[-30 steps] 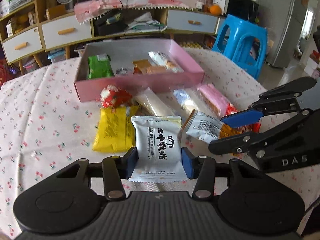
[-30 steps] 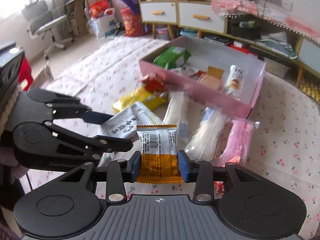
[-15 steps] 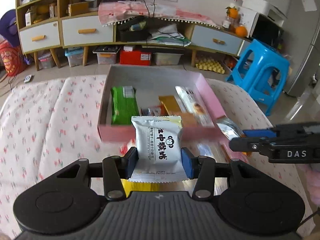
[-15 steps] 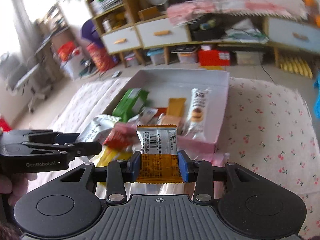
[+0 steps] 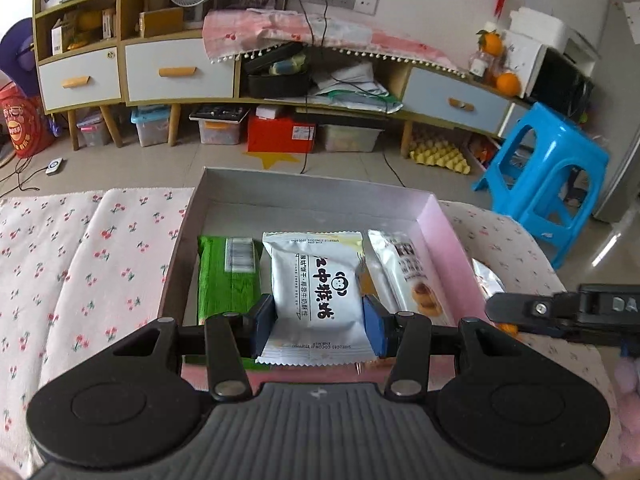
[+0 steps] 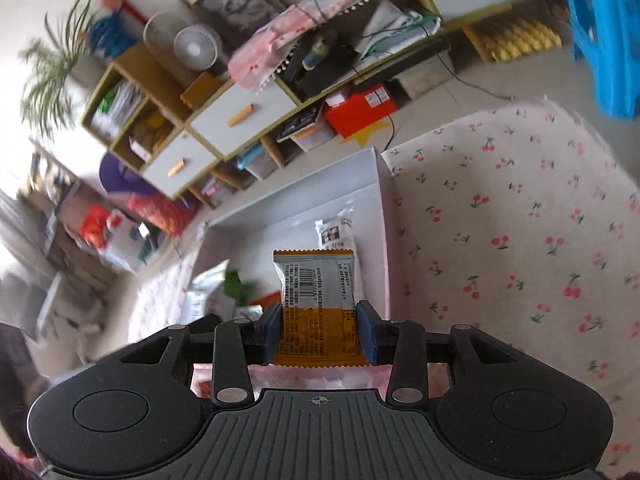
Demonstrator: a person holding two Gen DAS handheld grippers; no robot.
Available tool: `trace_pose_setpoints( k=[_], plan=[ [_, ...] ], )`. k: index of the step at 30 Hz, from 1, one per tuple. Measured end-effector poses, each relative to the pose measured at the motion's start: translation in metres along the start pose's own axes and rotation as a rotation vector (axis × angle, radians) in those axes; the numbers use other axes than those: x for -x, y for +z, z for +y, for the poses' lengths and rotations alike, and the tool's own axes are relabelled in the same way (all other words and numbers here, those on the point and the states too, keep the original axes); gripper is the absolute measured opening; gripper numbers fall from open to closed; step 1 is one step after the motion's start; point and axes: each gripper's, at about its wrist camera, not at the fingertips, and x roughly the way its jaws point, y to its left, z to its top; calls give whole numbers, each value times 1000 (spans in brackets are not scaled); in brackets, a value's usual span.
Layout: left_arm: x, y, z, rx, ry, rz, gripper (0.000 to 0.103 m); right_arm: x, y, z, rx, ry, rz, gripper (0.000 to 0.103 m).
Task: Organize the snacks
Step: 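Carry white pastry pack with left tool while right tool carries orange bar over box, then open left tool in box while right tool releases orange bar inside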
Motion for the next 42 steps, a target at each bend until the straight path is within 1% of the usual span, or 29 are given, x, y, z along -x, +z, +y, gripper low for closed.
trace_pose_setpoints(
  k=[5,12,17,21,26,30,31,32,34,42],
  plan=[
    [-12,11,3,13,-1,5,44,-9,1,-5,-45,10,-3,38],
    [-27,18,1,-2,-5,21,44,-22,-1,-12,-116,31,11,39],
    [-36,23,3,-1,-11,26,44,-26,-3,-8,-98,9,-3,39],
    [-41,22,2,0,-34,23,44,-28,-4,-10,-90,-18,-13,40],
    [-49,23,-1,3,-58,36,45,-27,-5,-8,-61,-28,-12,42],
    [-50,23,-2,4,-88,22,45,-26,-4,-8,-57,-18,-8,42],
    [-51,23,-3,-2,-88,22,46,-26,-3,-9,-64,-7,-7,44],
    [-51,23,-5,-11,-80,18,48,-26,-2,-11,-79,7,-5,55],
    [-51,23,-8,-30,-59,18,63,-23,0,-16,-117,39,-12,61],
    [-44,24,-10,-28,-32,23,68,-16,2,-15,-117,41,-26,65]
  ],
)
